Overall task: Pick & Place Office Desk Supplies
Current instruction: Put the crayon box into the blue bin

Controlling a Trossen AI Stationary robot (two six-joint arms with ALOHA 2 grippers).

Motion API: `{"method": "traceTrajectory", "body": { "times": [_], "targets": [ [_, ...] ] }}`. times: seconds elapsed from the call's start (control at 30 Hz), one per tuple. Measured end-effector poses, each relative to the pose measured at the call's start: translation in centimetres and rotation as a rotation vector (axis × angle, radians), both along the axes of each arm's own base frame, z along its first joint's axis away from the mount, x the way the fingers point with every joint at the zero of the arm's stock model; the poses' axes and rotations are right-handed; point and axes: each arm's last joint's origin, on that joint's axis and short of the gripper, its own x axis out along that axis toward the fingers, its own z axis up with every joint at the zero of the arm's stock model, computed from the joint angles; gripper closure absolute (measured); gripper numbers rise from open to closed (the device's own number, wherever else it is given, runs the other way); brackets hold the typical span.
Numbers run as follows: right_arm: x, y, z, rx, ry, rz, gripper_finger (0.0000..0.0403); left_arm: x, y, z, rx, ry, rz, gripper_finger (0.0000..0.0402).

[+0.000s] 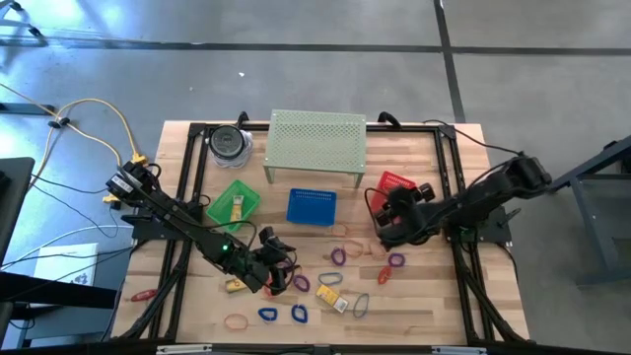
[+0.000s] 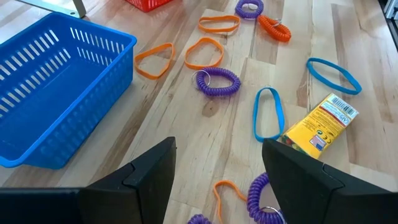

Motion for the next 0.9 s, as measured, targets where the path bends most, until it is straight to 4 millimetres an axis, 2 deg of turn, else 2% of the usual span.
{"method": "traceTrajectory", "body": {
  "times": [0.23, 0.5, 0.7, 0.9],
  "targets": [
    [-1.1, 1.5, 1.8, -0.061, -0.079, 0.125, 0.0195, 0.0, 0.0, 0.0, 0.0, 0.0, 0.0, 0.0168],
    [-2.3, 4.5, 3.6, -0.299, -0.346, 0.276, 0.0195, 0.0, 0.0, 0.0, 0.0, 0.0, 0.0, 0.0168],
    [-3.2, 6.4, 4.1, -0.398, -0.453, 0.362, 0.0195, 0.0, 0.0, 0.0, 0.0, 0.0, 0.0, 0.0168],
    [-3.5, 7.0, 4.2, -0.397, -0.477, 0.388, 0.0196, 0.1, 0.1, 0.0, -0.003, -0.001, 0.004, 0.0168]
  ]
}}
